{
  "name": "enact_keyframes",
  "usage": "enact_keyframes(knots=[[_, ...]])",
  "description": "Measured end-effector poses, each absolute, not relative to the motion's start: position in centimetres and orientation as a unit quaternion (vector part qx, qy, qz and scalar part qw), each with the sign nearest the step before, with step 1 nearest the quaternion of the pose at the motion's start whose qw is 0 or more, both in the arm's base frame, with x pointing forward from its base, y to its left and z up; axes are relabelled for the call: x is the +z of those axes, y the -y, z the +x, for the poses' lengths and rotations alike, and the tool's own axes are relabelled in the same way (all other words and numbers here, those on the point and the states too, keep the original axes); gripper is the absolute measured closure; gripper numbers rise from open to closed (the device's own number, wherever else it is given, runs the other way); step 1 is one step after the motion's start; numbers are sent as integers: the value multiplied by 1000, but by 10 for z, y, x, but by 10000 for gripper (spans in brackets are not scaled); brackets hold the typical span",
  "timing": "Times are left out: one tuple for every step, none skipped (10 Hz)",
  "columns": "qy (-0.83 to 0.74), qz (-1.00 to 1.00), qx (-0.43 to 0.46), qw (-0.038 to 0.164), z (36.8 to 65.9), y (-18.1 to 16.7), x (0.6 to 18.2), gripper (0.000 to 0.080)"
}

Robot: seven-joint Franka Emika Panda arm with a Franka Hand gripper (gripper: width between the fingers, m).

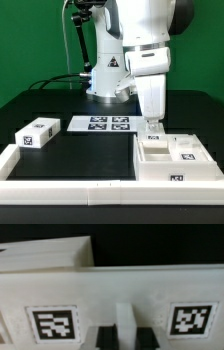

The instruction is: Assemble cabinet

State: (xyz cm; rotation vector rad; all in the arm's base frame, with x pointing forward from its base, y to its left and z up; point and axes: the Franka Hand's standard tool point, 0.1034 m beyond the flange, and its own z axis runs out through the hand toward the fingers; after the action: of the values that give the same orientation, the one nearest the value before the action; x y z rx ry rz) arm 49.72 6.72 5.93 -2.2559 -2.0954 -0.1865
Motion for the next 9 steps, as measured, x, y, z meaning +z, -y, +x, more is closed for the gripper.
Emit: enact_keyframes(knots=[[679, -731, -61, 28, 497, -67, 59, 731], [679, -731, -61, 28, 497, -67, 59, 731], [679, -731, -61, 28, 498, -67, 59, 731], [683, -727, -58, 31, 503, -67, 60, 731], [683, -728, -56, 34, 515, -66, 61, 731], [682, -729, -52, 39, 524, -65, 61, 731], [681, -730, -52, 42, 534, -65, 61, 731], [681, -729, -55, 42, 543, -64, 61, 731], [681, -729, -58, 42, 548, -64, 60, 731]])
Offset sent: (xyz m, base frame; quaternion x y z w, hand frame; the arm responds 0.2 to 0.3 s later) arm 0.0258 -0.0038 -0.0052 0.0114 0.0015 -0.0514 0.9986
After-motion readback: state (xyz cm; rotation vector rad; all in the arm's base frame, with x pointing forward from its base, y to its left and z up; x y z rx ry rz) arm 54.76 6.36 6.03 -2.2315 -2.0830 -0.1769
